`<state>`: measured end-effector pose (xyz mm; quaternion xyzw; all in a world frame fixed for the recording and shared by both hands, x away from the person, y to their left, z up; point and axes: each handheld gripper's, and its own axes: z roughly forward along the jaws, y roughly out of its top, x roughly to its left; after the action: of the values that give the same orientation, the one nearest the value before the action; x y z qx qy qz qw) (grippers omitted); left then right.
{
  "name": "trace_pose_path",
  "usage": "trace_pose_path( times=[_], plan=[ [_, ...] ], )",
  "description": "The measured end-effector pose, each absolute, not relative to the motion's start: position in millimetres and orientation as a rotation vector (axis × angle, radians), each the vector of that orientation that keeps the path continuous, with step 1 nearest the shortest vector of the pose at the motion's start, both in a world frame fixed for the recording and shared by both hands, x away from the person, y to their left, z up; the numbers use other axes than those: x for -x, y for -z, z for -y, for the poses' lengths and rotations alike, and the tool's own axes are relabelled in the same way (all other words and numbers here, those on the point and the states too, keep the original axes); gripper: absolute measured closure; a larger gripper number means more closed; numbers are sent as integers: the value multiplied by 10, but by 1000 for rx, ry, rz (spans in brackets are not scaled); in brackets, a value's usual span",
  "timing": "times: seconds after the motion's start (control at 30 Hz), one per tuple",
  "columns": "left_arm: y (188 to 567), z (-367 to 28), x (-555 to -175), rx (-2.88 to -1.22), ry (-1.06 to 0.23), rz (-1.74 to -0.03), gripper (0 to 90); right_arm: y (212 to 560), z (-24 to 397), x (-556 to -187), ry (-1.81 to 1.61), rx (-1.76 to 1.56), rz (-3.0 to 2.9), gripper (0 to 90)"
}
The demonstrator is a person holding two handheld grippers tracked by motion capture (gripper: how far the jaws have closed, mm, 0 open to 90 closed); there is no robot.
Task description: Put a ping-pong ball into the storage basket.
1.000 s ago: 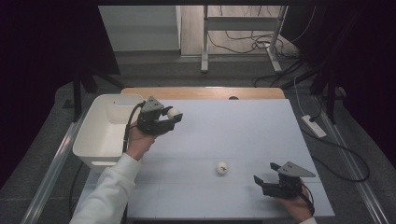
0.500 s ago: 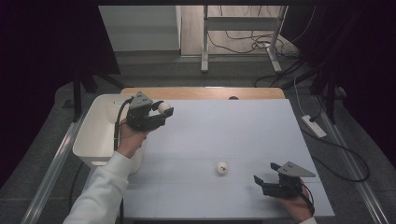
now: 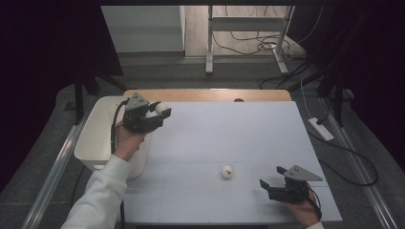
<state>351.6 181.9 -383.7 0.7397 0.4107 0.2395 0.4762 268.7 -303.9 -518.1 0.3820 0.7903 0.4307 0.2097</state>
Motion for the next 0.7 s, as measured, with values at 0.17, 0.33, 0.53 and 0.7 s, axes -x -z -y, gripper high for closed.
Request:
trace_pose_path(
  times=[0.17, 0.33, 0.53, 0.7],
  plan=[
    [3842, -1850, -3512, -1806, -591, -1013, 501, 5179, 3039, -2687, -1198, -1061, -2198, 150],
    [3844, -1900, -3504, -1802, -600, -1024, 500, 5177, 3041, -2685, -1195, -1061, -2197, 150],
    [3836, -1978, -3489, -1793, -610, -1039, 500, 5176, 3043, -2686, -1195, -1061, -2196, 150],
    [3836, -2036, -3487, -1787, -615, -1052, 500, 5177, 3041, -2686, -1194, -1062, -2197, 150]
  ],
)
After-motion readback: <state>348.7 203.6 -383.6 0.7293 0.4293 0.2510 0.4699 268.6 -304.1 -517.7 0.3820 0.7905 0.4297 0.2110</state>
